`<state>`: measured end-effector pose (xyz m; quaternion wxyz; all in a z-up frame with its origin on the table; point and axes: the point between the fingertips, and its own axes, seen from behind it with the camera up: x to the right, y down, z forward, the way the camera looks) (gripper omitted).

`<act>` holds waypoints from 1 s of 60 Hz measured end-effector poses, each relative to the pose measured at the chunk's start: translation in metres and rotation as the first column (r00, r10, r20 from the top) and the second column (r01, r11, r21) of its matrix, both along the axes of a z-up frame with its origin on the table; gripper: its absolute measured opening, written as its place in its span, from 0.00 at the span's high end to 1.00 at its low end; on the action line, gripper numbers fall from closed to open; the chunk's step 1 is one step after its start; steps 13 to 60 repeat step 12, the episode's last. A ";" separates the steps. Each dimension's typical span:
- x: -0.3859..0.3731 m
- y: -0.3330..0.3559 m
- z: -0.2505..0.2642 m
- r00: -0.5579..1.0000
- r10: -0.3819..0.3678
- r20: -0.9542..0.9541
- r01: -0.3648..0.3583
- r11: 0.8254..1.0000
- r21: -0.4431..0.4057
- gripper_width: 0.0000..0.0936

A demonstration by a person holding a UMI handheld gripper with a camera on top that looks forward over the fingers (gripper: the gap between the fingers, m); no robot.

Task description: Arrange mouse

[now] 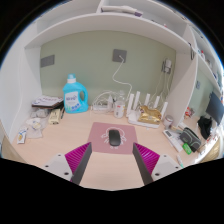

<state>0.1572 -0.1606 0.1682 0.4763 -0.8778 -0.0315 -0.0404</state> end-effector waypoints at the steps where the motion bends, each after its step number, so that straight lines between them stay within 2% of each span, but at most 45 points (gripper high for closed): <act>1: 0.000 -0.002 0.001 1.000 -0.001 0.000 0.001 1.000 0.001 0.09; 60: -0.001 -0.010 0.007 1.000 0.011 0.022 -0.012 1.000 0.013 0.09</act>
